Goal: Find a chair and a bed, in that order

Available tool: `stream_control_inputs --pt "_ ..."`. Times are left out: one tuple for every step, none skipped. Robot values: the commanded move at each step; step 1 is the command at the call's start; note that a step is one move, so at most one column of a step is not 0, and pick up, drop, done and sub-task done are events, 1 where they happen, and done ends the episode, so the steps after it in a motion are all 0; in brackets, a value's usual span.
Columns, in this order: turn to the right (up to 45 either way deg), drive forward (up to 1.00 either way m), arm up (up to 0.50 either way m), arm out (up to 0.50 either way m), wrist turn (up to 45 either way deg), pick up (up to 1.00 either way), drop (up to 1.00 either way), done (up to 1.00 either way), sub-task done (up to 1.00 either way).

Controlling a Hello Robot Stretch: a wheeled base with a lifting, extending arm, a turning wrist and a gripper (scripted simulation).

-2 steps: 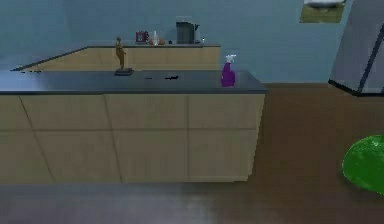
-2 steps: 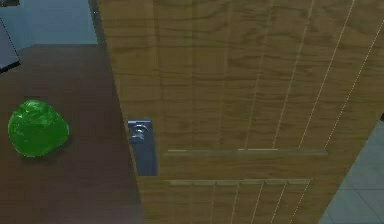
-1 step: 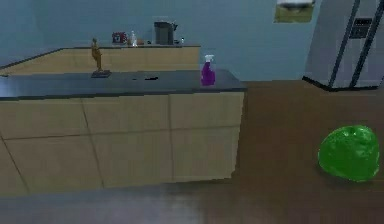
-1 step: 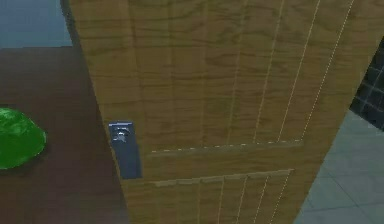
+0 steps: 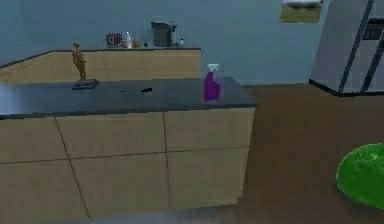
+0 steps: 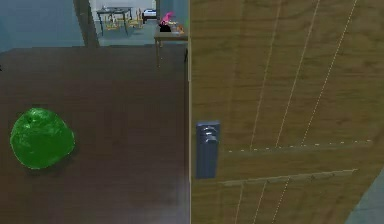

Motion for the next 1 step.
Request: stream_control_inputs --pt "45.0 0.0 0.0 0.0 0.0 0.0 0.0 0.0 0.0"
